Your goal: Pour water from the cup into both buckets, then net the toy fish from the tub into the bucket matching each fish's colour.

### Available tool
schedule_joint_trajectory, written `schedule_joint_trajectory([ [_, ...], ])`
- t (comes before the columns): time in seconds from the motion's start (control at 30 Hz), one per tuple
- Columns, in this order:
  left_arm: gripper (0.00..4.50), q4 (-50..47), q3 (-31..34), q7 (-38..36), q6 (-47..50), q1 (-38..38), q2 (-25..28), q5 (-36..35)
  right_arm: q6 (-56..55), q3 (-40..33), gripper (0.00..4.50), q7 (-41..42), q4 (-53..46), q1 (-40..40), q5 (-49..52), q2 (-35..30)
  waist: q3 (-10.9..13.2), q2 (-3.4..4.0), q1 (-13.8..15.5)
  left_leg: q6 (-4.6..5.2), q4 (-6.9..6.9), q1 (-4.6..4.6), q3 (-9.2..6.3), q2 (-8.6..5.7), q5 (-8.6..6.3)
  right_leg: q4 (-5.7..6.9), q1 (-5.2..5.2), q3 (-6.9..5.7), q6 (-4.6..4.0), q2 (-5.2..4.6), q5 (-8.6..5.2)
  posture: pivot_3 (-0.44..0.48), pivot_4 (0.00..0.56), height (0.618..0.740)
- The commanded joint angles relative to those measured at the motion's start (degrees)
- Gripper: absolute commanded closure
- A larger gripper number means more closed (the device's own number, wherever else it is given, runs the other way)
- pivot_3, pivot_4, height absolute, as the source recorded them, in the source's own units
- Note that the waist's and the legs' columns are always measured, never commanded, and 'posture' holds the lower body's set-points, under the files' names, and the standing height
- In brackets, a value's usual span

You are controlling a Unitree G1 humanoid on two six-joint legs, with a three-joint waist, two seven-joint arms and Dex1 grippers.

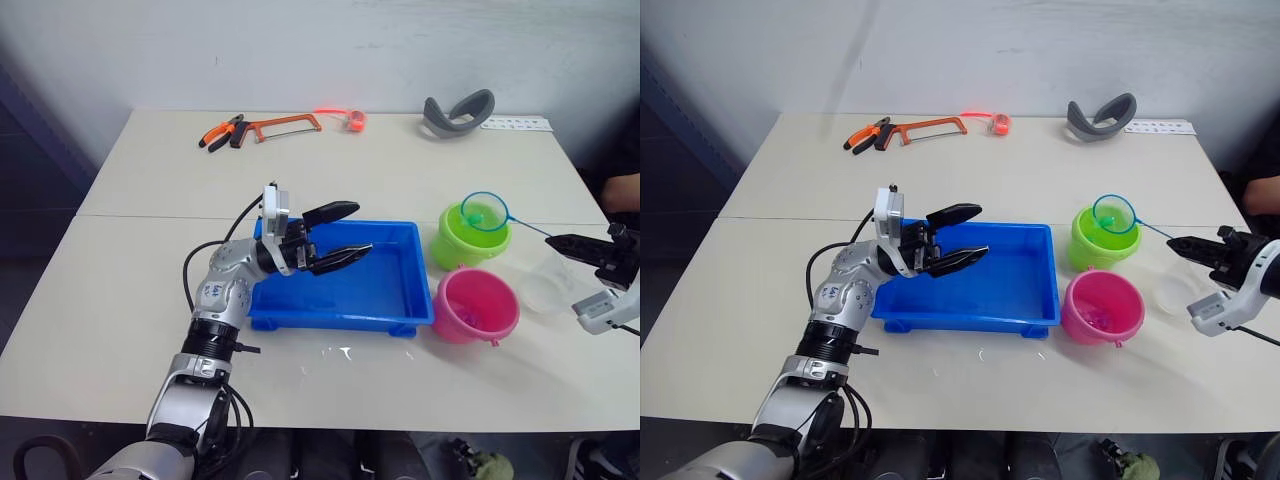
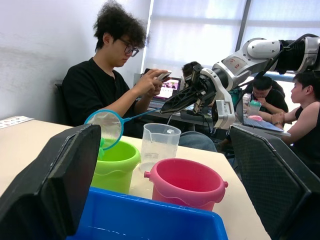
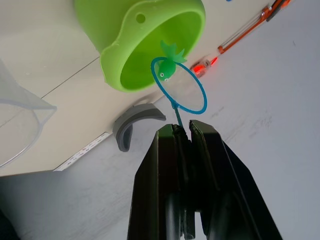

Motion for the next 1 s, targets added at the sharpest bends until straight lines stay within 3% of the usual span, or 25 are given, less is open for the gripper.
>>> schedule_joint_trajectory([
  [0.03, 0.05, -0.27, 0.61, 0.39, -1.43, -0.65, -0.88, -0.17, -1.19, 0.66, 4.5, -4.16, 1.01, -0.73, -3.9, -5.51, 0.0, 0.0, 0.1, 0.0, 0.0, 0.0, 0.0, 0.0, 0.0, 0.0, 0.0, 0.0, 0.0, 0.0, 0.0, 0.0, 0.15, 0.74],
  [0.27, 0.05, 1.66, 0.81, -0.13, -2.48, -1.5, -1.2, -0.01, -2.32, 1.71, 4.5, -5.89, 0.08, -1.68, -3.58, -7.41, 0.0, 0.05, -0.02, 0.0, 0.0, 0.0, -0.01, 0.02, 0.0, -0.01, 0.0, 0.0, -0.01, 0.01, 0.0, 0.0, 0.15, 0.74],
  [0.47, 0.05, 2.19, 0.89, -0.29, -2.89, -1.97, -1.33, -0.08, -2.81, 1.46, 4.5, -0.15, -4.37, -0.26, 0.81, -5.19, 0.0, 0.06, -0.01, -0.01, 0.0, -0.01, 0.0, 0.02, 0.0, -0.01, 0.0, 0.0, -0.01, 0.01, 0.0, 0.0, 0.15, 0.74],
  [0.83, 0.05, 0.08, 1.34, 0.5, -1.8, -0.72, -0.15, 0.04, 3.03, 2.47, 4.5, 0.39, 1.65, -0.47, -0.92, -1.65, 0.01, 0.07, 0.13, 0.0, 0.03, -0.03, -0.02, -0.01, 0.0, 0.01, 0.0, -0.02, 0.0, -0.01, 0.0, 0.0, 0.15, 0.74],
  [1.0, 0.05, -0.88, 0.89, 0.45, -1.11, -0.29, 0.25, -0.03, 2.62, 3.54, 4.5, 2.62, 0.14, 3.86, 0.61, -0.88, 0.01, 0.07, 0.07, 0.0, 0.02, -0.02, -0.03, 0.02, 0.0, 0.02, -0.01, -0.03, -0.01, 0.01, 0.0, 0.0, 0.15, 0.74],
])
